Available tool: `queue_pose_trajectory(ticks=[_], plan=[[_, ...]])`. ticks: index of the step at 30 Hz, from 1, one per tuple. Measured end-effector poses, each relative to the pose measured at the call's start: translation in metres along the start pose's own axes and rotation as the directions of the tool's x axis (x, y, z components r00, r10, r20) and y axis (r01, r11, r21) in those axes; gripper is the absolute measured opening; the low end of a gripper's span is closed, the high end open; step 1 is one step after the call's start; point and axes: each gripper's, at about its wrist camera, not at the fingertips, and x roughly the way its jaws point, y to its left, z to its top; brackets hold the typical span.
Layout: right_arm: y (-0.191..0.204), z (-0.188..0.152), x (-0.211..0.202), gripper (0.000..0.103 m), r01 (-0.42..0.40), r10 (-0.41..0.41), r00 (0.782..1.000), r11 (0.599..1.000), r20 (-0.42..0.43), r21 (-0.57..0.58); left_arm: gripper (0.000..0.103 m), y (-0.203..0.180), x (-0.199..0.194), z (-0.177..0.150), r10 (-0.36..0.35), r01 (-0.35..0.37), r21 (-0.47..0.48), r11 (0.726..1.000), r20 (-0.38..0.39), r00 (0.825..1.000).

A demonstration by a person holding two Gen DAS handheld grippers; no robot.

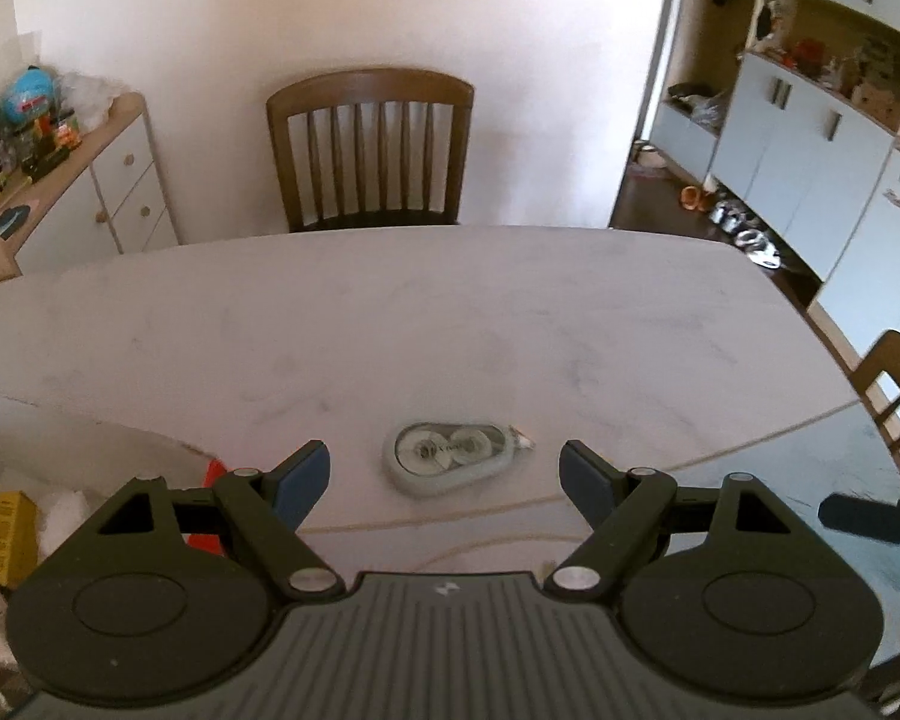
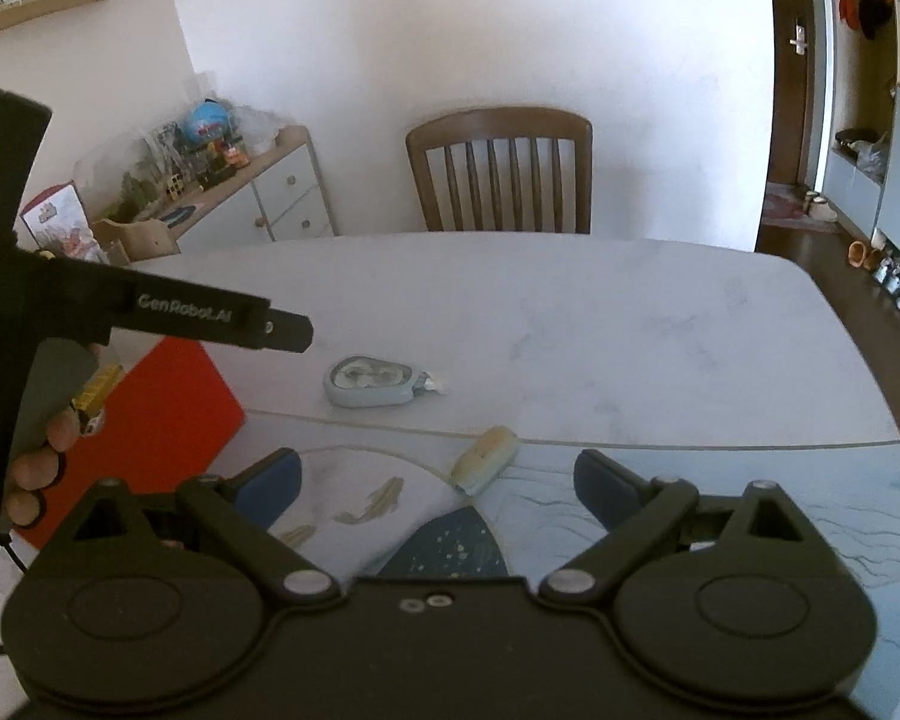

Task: Organize objects
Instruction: 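Move left tool toward tape dispenser while right tool moves toward foam roller, then grasp tape dispenser with left tool while right tool grasps cream foam roller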

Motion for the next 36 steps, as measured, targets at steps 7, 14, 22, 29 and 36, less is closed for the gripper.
queue_pose_trajectory(ticks=[7,14,22,29,36], plan=[[-0.005,-0.001,0.042,0.094,0.005,-0.006,0.999,1.0,-0.036,-0.006,0.095,-0.005,0.049,0.004,0.032,-0.032,0.001,0.999,-0.061,0.998],[-0.016,-0.006,0.075,0.091,0.009,-0.007,0.997,1.0,-0.078,0.024,0.095,-0.013,0.088,-0.003,0.046,-0.04,0.053,0.998,-0.114,0.992],[-0.017,-0.014,0.097,0.089,0.008,-0.009,0.994,1.0,-0.113,-0.006,0.095,-0.017,0.117,-0.01,0.068,-0.051,0.098,0.994,-0.181,0.981],[-0.014,-0.02,0.109,0.084,0.028,-0.031,0.994,0.999,-0.105,-0.026,0.096,-0.019,0.126,-0.009,0.034,-0.025,0.057,0.998,-0.171,0.985],[-0.007,-0.022,0.109,0.07,0.054,-0.058,0.995,0.997,-0.077,-0.055,0.096,-0.014,0.127,-0.017,0.047,-0.043,0.036,0.998,-0.122,0.991]])
